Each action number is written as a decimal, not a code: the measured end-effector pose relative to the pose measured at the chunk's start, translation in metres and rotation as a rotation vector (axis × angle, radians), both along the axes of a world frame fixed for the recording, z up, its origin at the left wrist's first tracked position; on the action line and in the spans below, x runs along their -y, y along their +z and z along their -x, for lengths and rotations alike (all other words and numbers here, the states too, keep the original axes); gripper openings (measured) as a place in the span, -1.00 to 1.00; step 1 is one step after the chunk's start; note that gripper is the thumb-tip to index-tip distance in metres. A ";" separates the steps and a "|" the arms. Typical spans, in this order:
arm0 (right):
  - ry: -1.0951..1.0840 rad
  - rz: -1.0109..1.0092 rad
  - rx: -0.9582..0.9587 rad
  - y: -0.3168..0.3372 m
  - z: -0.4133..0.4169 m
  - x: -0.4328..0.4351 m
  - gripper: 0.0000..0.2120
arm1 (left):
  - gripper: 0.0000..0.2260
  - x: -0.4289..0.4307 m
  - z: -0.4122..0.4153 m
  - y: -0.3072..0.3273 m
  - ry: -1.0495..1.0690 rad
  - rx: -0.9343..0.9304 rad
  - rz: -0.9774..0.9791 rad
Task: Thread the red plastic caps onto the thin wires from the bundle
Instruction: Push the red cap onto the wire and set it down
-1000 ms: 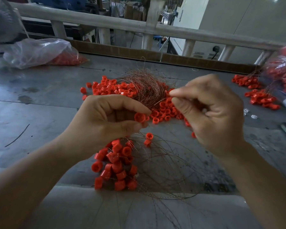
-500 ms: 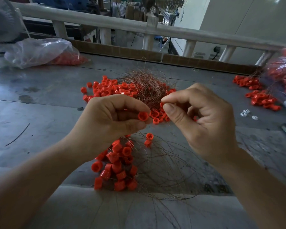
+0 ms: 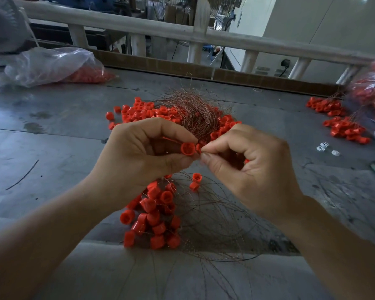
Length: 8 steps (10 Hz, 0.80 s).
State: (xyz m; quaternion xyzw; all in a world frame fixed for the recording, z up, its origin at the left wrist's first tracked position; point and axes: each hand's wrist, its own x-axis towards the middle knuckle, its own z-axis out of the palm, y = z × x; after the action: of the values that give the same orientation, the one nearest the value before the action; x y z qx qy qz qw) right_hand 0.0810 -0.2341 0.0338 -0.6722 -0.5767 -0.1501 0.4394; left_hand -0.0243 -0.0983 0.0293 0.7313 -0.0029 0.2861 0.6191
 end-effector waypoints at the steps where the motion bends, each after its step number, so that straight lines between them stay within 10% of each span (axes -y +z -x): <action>1: -0.010 0.013 -0.004 -0.001 0.001 -0.002 -0.95 | -0.77 0.000 0.001 0.000 0.007 0.008 0.000; 8: -0.067 0.030 -0.036 0.001 -0.001 0.002 -0.93 | -0.69 -0.005 0.000 -0.002 -0.091 -0.007 0.103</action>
State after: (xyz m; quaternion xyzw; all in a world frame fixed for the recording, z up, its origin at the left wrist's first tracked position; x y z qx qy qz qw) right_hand 0.0816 -0.2364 0.0344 -0.7004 -0.5478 -0.1440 0.4343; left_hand -0.0243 -0.0935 0.0268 0.6987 -0.0191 0.2550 0.6682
